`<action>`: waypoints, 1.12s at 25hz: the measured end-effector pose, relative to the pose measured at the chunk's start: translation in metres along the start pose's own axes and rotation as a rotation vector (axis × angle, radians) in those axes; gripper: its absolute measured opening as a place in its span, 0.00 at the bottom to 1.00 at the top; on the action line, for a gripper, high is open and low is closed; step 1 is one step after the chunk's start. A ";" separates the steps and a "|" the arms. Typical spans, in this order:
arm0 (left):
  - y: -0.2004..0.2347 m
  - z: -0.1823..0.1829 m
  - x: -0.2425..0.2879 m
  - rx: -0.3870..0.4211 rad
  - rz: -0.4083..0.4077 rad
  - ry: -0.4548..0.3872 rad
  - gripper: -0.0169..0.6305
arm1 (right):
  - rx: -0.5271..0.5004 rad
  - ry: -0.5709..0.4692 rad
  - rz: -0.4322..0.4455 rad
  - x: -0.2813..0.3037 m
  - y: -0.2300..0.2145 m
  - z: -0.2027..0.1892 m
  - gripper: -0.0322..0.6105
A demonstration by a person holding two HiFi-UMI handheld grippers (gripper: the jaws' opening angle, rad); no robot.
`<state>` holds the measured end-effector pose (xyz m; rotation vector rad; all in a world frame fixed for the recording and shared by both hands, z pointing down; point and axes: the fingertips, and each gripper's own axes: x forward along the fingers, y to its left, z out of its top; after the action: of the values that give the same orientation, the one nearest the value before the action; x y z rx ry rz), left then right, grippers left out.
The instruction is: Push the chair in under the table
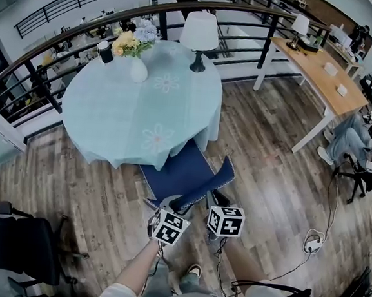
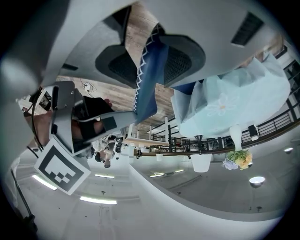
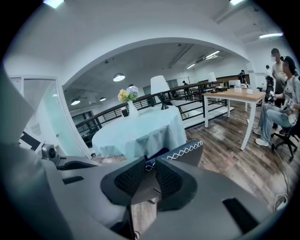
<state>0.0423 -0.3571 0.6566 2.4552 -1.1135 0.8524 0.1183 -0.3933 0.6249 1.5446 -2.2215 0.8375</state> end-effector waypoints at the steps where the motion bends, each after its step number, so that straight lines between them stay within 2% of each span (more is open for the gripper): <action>1: 0.000 0.000 0.000 0.000 0.000 0.001 0.30 | -0.002 0.001 0.000 0.000 0.000 0.000 0.16; 7: 0.000 0.000 0.001 0.005 0.009 -0.004 0.30 | -0.007 -0.002 -0.009 0.001 0.000 0.000 0.16; 11: -0.006 -0.009 0.003 0.064 0.018 0.041 0.29 | 0.005 0.045 0.012 -0.001 -0.001 -0.004 0.16; 13: -0.007 -0.011 -0.003 0.053 0.012 0.044 0.29 | 0.008 0.062 0.022 -0.004 0.000 -0.006 0.16; 21: -0.007 0.015 -0.051 -0.045 0.044 -0.098 0.29 | 0.015 -0.006 0.021 -0.034 0.009 0.010 0.16; 25: -0.014 0.023 -0.081 -0.117 0.083 -0.181 0.15 | 0.005 -0.063 0.019 -0.058 0.020 0.017 0.13; 28: -0.018 0.030 -0.104 -0.158 0.115 -0.244 0.13 | -0.005 -0.115 0.000 -0.079 0.029 0.023 0.10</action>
<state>0.0140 -0.3009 0.5667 2.4286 -1.3610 0.4816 0.1225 -0.3414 0.5542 1.6295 -2.3012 0.7601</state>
